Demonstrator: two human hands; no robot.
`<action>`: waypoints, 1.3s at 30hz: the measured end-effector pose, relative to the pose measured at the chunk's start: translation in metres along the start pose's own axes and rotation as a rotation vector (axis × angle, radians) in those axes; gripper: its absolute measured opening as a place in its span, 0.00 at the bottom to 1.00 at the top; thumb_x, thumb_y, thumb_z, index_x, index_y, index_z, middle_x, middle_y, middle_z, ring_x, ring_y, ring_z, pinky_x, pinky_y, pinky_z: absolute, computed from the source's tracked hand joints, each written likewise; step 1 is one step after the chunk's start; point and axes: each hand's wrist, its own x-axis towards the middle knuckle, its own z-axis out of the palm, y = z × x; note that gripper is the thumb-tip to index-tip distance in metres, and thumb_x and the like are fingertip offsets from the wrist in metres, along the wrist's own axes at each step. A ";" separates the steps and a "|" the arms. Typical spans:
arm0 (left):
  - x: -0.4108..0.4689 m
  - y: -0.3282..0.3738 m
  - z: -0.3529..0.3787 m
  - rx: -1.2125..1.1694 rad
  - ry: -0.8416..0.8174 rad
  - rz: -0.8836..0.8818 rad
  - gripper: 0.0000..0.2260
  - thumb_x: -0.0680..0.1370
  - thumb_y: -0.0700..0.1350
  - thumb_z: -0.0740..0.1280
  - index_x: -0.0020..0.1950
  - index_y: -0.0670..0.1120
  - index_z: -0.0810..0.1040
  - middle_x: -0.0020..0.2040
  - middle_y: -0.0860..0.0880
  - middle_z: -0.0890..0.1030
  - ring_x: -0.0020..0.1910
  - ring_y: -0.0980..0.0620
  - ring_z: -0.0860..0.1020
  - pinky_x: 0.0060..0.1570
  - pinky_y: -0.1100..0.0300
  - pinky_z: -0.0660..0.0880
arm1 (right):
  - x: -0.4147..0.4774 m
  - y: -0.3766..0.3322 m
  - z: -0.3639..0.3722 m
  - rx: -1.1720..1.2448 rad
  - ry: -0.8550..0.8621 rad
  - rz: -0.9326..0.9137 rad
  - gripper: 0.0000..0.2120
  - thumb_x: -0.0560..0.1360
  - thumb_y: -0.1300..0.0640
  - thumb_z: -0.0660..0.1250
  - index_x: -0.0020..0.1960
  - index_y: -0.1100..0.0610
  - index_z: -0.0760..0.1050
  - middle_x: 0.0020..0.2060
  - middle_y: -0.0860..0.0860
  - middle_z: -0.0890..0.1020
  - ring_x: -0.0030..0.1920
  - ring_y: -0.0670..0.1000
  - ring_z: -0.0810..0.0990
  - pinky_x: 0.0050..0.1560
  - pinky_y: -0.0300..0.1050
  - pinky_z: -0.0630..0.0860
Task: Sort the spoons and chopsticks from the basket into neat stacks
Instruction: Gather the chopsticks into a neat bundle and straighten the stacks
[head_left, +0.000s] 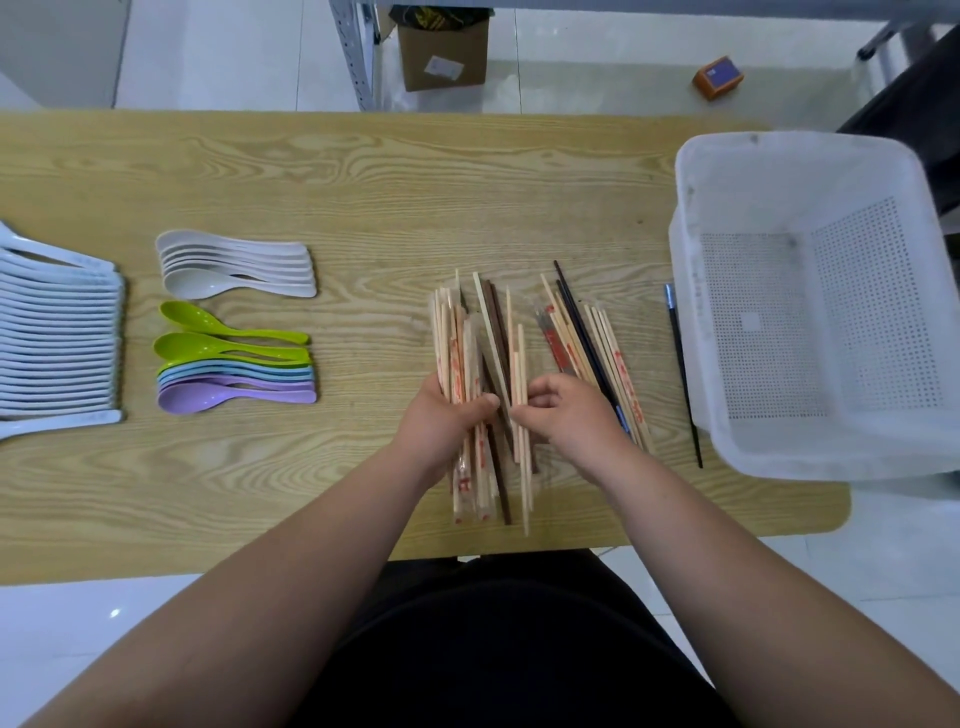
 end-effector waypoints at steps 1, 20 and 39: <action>-0.003 0.002 0.003 -0.060 -0.029 0.000 0.15 0.74 0.37 0.75 0.58 0.45 0.78 0.52 0.43 0.85 0.52 0.42 0.84 0.55 0.45 0.81 | -0.003 -0.002 0.002 0.054 -0.013 -0.016 0.13 0.71 0.51 0.77 0.52 0.51 0.77 0.47 0.48 0.84 0.47 0.50 0.84 0.51 0.53 0.83; 0.005 0.018 0.019 -0.123 0.027 -0.083 0.08 0.76 0.31 0.67 0.52 0.39 0.73 0.36 0.42 0.77 0.31 0.48 0.79 0.34 0.54 0.81 | -0.005 0.019 -0.030 -0.226 0.220 -0.146 0.09 0.79 0.52 0.69 0.58 0.50 0.78 0.49 0.43 0.80 0.48 0.44 0.81 0.49 0.40 0.78; 0.003 0.009 0.019 -0.132 0.094 -0.104 0.09 0.77 0.32 0.67 0.53 0.42 0.74 0.37 0.44 0.78 0.33 0.49 0.80 0.37 0.53 0.82 | 0.021 0.030 -0.040 -0.714 0.156 -0.084 0.10 0.79 0.61 0.63 0.59 0.56 0.75 0.47 0.53 0.78 0.44 0.55 0.78 0.43 0.49 0.77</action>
